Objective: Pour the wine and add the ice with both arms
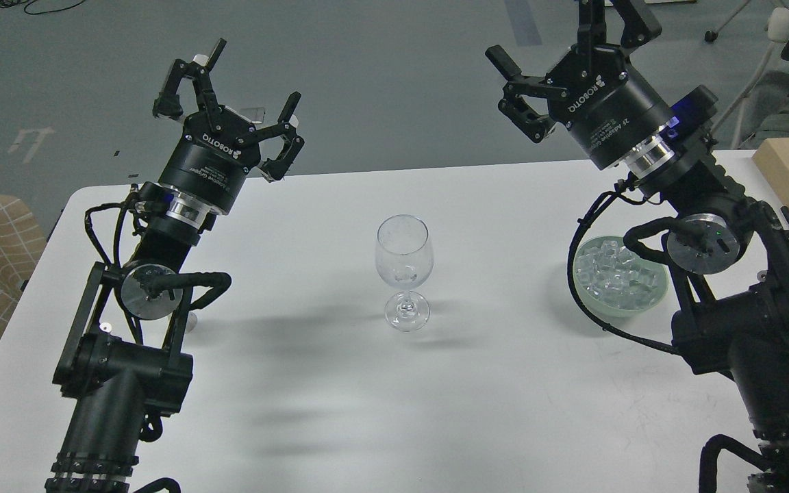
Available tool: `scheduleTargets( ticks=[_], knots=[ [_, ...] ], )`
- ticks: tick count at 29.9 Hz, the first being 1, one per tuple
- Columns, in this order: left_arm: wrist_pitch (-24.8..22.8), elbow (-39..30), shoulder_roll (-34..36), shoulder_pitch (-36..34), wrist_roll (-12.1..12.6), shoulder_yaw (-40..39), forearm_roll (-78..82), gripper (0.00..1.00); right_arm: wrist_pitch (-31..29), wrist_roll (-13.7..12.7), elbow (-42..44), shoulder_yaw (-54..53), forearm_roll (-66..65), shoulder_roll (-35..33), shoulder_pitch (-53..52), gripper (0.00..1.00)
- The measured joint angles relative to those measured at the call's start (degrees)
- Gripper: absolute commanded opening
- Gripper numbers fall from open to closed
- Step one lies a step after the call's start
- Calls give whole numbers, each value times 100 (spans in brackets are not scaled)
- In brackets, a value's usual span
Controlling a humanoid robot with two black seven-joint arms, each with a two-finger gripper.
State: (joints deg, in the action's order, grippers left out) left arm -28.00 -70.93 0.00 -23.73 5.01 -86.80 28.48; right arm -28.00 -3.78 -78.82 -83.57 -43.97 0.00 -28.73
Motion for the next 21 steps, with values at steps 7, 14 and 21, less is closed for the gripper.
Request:
scheduleTargets(
  ticks=[7,14,21],
  knots=[
    [0,-15,0,17,0,12,36,100,0,0,55,10,-214,0,-86,100],
    [0,-74,0,23,59,41,10,100,0,0,31,17,-216,0,-28,100],
    [0,-87,0,11,103,56,9,100,0,0,24,17,-209,0,-28,100]
  ],
)
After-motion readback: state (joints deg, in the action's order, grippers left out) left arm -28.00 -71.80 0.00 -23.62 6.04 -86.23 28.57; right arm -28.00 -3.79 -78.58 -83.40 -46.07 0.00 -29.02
